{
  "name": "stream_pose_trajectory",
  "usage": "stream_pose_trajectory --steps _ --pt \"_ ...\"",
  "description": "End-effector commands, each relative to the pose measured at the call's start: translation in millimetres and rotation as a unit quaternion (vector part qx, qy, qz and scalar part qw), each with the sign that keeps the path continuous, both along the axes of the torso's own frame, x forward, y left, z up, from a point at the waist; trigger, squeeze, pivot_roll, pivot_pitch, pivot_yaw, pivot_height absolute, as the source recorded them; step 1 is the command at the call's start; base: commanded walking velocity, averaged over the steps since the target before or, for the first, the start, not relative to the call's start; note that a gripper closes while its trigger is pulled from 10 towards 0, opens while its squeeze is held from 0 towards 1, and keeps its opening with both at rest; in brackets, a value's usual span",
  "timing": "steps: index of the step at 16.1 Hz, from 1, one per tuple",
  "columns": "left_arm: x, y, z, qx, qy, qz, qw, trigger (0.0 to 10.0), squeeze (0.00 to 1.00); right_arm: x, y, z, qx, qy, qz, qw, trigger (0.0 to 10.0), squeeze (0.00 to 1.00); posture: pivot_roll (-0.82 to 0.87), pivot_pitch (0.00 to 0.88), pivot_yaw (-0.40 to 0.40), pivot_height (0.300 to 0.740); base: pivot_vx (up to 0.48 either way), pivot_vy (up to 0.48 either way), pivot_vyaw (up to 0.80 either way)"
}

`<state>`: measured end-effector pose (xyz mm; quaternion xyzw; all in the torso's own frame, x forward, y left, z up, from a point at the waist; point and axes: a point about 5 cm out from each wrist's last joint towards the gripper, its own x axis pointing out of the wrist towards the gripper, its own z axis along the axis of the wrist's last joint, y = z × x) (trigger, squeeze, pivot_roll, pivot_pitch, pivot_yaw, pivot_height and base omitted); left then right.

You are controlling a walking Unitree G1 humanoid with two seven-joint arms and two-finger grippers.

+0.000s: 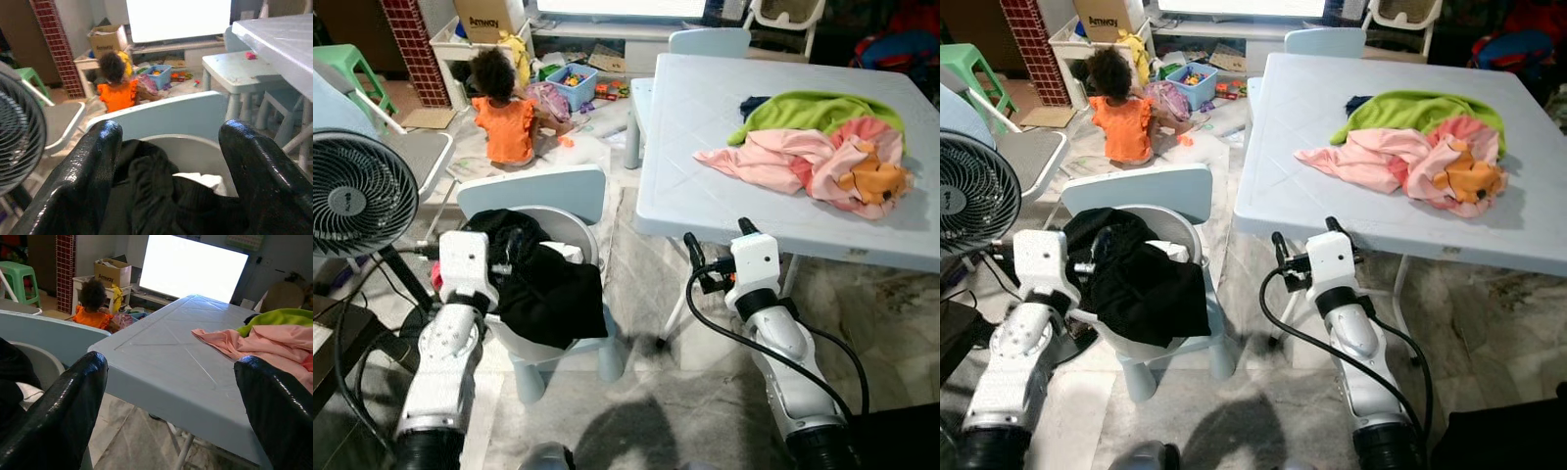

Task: Hang hanger

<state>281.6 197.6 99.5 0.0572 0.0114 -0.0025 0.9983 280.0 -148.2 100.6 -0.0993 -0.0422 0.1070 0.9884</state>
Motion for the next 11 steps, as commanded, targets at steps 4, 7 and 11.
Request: stream_pose_trajectory --steps 4,7,11 --pt "1.5 2.9 -20 -0.002 0.058 0.007 0.998 10.0 0.00 -10.1 -2.4 0 -0.002 -0.003 -0.003 1.000 10.0 0.00 -0.04 0.042 -0.026 0.740 0.000 0.000 0.35" --pt "7.4 -1.4 -19 -0.023 0.047 0.006 0.999 10.0 0.00 -9.7 -1.7 5 0.000 0.002 0.011 1.000 10.0 0.00 -0.04 0.080 -0.036 0.740 0.000 0.000 0.00" --pt "8.7 -7.8 -18 -0.027 0.045 -0.009 0.999 10.0 0.00 -6.8 3.3 10 0.005 -0.002 0.010 1.000 10.0 0.00 -0.05 0.092 -0.035 0.740 0.199 0.000 0.00"
